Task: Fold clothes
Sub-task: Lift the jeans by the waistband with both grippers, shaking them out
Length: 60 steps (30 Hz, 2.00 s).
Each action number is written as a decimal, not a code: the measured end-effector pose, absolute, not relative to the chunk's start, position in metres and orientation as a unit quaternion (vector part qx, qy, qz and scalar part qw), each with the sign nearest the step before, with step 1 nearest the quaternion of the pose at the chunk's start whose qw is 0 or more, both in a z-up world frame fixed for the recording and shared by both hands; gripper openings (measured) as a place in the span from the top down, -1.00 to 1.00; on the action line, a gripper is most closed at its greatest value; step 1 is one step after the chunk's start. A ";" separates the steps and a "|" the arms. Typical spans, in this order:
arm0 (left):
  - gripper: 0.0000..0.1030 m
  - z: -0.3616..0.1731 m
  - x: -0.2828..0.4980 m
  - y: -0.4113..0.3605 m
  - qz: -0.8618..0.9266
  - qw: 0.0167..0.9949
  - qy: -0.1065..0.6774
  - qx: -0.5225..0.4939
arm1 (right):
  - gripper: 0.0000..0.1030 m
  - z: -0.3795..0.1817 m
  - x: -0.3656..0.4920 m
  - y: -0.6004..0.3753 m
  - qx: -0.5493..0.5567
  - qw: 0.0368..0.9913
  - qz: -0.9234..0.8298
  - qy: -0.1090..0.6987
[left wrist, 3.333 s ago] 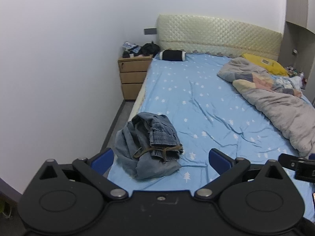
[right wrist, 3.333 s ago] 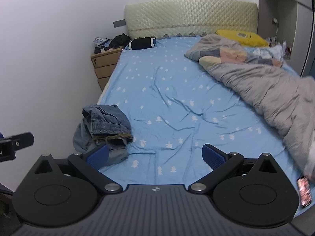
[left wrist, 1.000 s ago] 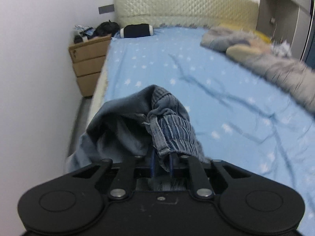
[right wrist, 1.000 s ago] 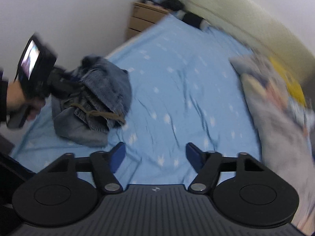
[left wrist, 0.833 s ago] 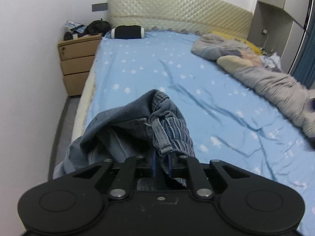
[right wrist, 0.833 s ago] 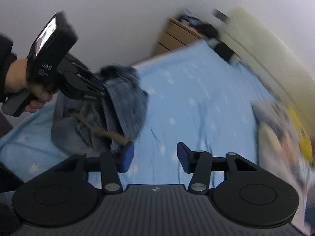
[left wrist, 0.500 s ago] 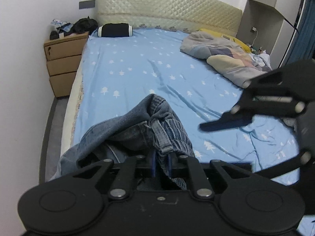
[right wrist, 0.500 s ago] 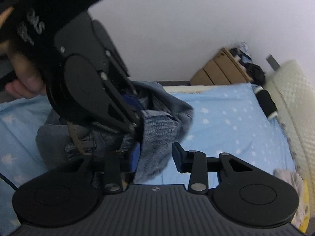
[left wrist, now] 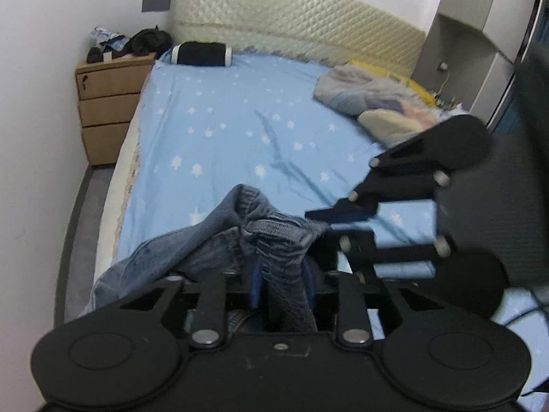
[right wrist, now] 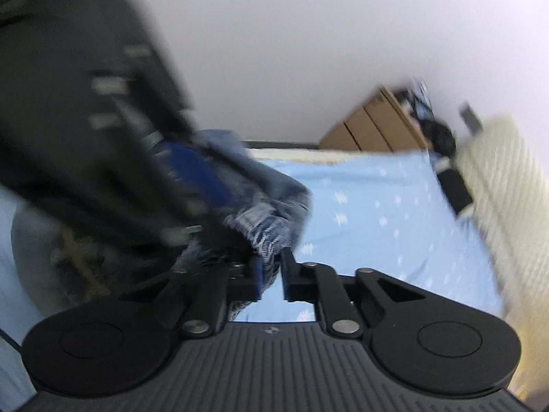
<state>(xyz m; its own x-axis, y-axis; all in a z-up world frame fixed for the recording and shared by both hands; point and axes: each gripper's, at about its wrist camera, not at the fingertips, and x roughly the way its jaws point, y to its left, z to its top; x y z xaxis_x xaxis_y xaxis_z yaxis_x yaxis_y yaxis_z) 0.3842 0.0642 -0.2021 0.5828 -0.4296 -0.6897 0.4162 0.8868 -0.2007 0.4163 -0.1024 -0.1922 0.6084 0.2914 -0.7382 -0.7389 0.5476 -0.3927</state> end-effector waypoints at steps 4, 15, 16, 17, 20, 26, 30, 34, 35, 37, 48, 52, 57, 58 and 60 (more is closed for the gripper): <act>0.22 -0.197 0.358 0.072 -0.214 0.894 0.392 0.011 | 0.91 -0.166 0.441 -0.120 -0.290 0.842 0.294 0.347; 0.13 -0.250 0.283 0.065 -0.187 0.873 0.447 0.050 | 0.92 -0.095 0.442 -0.135 -0.160 0.880 0.265 0.361; 0.13 -0.256 0.277 0.063 -0.186 0.871 0.452 0.054 | 0.92 -0.091 0.437 -0.131 -0.151 0.881 0.265 0.362; 0.13 -0.261 0.271 0.061 -0.185 0.868 0.457 0.059 | 0.92 -0.087 0.432 -0.126 -0.142 0.882 0.266 0.362; 0.13 -0.273 0.259 0.053 -0.175 0.868 0.459 0.070 | 0.92 -0.074 0.417 -0.114 -0.120 0.884 0.270 0.362; 0.12 -0.287 0.262 0.034 -0.144 0.888 0.430 0.084 | 0.92 -0.054 0.398 -0.101 -0.093 0.892 0.269 0.352; 0.11 -0.280 0.246 0.026 -0.165 0.897 0.400 0.089 | 0.93 -0.041 0.393 -0.105 -0.080 0.898 0.257 0.348; 0.11 -0.274 0.239 0.018 -0.139 0.910 0.378 0.097 | 0.93 -0.027 0.384 -0.111 -0.065 0.904 0.250 0.342; 0.11 -0.273 0.239 0.019 -0.127 0.913 0.378 0.088 | 0.93 -0.023 0.382 -0.114 -0.060 0.906 0.246 0.341; 0.12 -0.273 0.237 0.024 -0.099 0.917 0.380 0.070 | 0.93 -0.017 0.378 -0.120 -0.052 0.909 0.240 0.336; 0.85 -0.259 0.220 0.051 -0.056 0.916 0.395 -0.050 | 0.93 -0.009 0.350 -0.164 -0.044 0.925 0.203 0.317; 0.87 -0.234 0.203 0.049 -0.064 0.922 0.379 -0.049 | 0.93 -0.014 0.345 -0.188 -0.053 0.930 0.190 0.312; 0.87 -0.202 0.175 0.035 -0.059 0.930 0.362 -0.031 | 0.94 -0.019 0.336 -0.224 -0.058 0.928 0.200 0.308; 0.87 -0.196 0.166 0.031 -0.054 0.931 0.359 -0.027 | 0.94 -0.021 0.334 -0.231 -0.059 0.928 0.204 0.307; 0.87 -0.182 0.153 0.024 -0.043 0.934 0.355 -0.021 | 0.94 -0.024 0.331 -0.247 -0.060 0.926 0.213 0.306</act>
